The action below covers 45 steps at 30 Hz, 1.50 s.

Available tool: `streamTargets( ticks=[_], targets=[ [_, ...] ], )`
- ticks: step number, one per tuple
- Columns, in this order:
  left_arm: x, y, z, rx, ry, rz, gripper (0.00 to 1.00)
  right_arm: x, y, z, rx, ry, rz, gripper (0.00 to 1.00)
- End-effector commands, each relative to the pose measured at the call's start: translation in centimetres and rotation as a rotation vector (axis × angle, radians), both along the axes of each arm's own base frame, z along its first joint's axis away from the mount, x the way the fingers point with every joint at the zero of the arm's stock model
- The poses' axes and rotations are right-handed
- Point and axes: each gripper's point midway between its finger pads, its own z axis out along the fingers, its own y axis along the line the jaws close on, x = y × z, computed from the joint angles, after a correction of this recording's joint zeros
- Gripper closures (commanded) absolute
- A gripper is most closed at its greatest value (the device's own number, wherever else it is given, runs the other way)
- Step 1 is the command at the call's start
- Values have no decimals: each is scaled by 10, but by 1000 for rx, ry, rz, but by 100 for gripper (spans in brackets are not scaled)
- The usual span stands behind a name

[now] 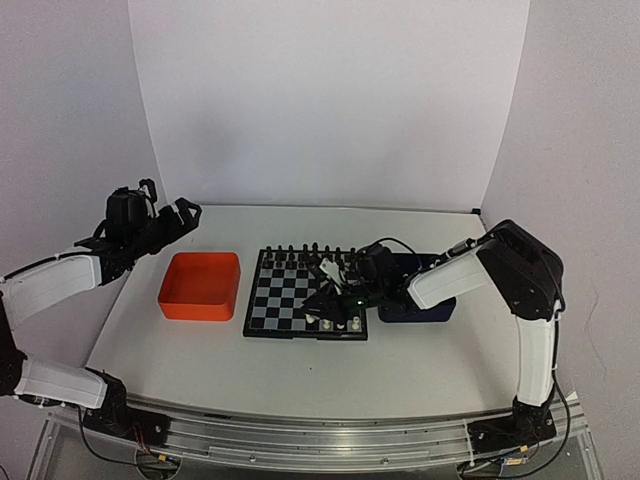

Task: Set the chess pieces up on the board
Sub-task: Place the chess piece on the chessboard.

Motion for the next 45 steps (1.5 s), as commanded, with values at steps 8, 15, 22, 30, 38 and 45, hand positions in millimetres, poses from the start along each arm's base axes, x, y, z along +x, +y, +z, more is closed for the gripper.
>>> streamTargets(
  ticks=[8,15,22,30,38,45],
  targets=[
    [4,0,11,-10,-33,18,0,-4,3,-12,2,14,25,86],
    [4,1,11,-8,-32,21,0,-4,3,-10,7,14,22,85],
    [4,1,10,-6,-30,22,0,-4,2,-4,17,7,13,81],
    [4,2,10,-7,-32,24,0,-4,2,-1,22,2,9,78],
    [1,4,13,-5,-34,33,0,-4,-1,2,21,-10,4,86],
    [0,5,15,-5,-38,36,0,-4,-5,8,15,-37,-5,89]
  ],
)
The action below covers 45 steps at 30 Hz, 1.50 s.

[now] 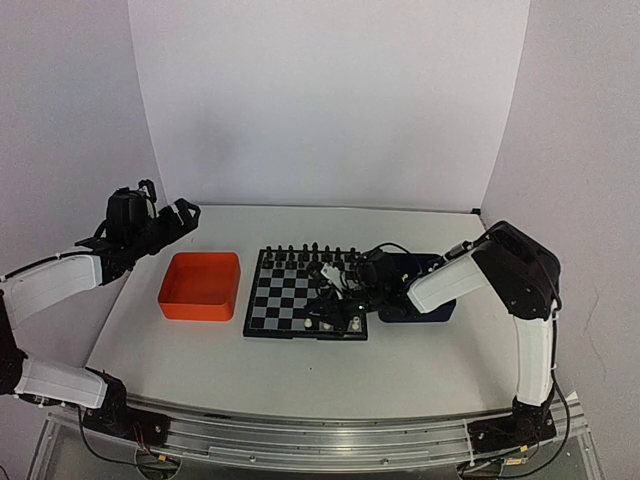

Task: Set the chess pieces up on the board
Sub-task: Place the chess piece on the chessboard.

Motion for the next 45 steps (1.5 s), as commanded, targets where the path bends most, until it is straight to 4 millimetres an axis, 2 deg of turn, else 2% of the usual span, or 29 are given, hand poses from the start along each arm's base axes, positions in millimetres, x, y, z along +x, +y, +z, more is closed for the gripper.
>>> streamTargets(
  ticks=[1,10,20,25,28,31,32,34,38,40,43,45],
  targets=[
    [-1,1,18,-16,-45,12,0,-2,-3,23,21,-55,-1,89],
    [-1,0,19,-19,-45,9,0,-3,-4,28,5,-76,6,87],
    [1,1,23,-10,-49,9,0,-5,2,24,3,-38,34,69],
    [2,0,22,-10,-47,9,0,-4,4,34,18,-40,30,60],
    [2,0,20,-9,-45,8,0,-1,6,47,38,-45,15,50],
    [2,-1,21,-13,-49,6,0,2,6,68,70,-43,-7,25],
    [2,-1,21,-14,-51,4,0,2,6,75,79,-49,-16,19],
    [2,-2,21,-17,-54,2,0,4,5,88,96,-60,-35,16],
    [2,-3,27,-21,-71,-5,0,7,-1,127,146,-104,-76,15],
    [2,-3,30,-21,-81,-6,0,15,-7,144,159,-123,-140,14],
    [3,-2,37,-17,-100,-5,0,34,-27,166,163,-101,-288,13],
    [4,-2,41,-9,-109,0,0,52,-46,173,115,-77,-398,12]
  ],
)
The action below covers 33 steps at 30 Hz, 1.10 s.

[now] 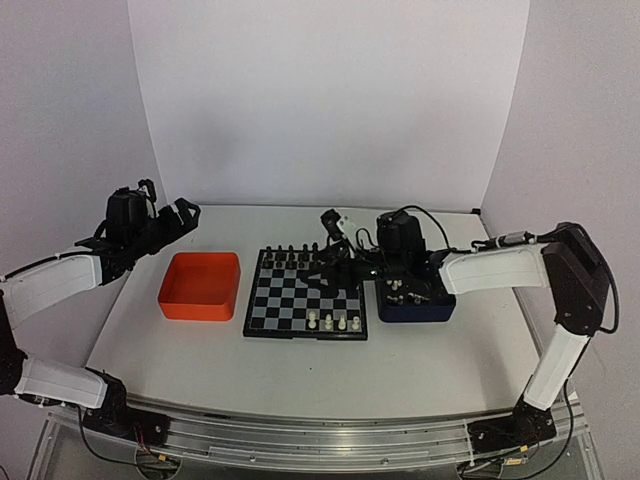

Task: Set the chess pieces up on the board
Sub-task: Place the chess piece on the chessboard, then pick up the chess piece from the storage box.

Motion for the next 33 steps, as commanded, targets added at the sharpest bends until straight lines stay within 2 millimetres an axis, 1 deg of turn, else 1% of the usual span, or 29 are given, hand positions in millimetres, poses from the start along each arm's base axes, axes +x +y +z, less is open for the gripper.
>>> streamTargets(
  ticks=[1,3,4,6,8,10,13,14,16,19,23,25,28,33],
  targets=[
    [6,0,40,-5,-103,10,0,45,-42,42,-29,58,-280,11],
    [10,0,43,9,-104,15,0,64,-68,43,-65,135,-393,11],
    [13,0,44,17,-104,16,0,76,-86,41,-66,193,-465,11],
    [19,-2,47,28,-111,13,0,90,-118,33,-77,303,-571,12],
    [27,-4,49,40,-117,8,0,99,-145,25,-100,367,-662,12],
    [36,-6,49,57,-119,9,0,103,-169,15,-176,380,-737,12],
    [51,-9,53,87,-133,8,0,103,-194,3,-254,411,-803,12],
    [55,-10,56,93,-142,7,0,101,-200,0,-262,437,-812,12],
    [66,-13,54,110,-148,3,0,105,-213,-5,-270,480,-842,12],
    [82,-18,57,131,-169,-2,0,109,-220,-9,-274,530,-841,12],
    [102,-23,52,149,-167,-3,0,116,-236,-22,-334,560,-886,14],
    [110,-27,48,157,-161,-12,0,114,-248,-30,-387,582,-924,17],
    [118,-33,40,156,-164,-33,0,110,-261,-42,-445,592,-978,18],
    [121,-40,35,145,-173,-67,0,104,-266,-66,-488,642,-1001,25]
  ],
)
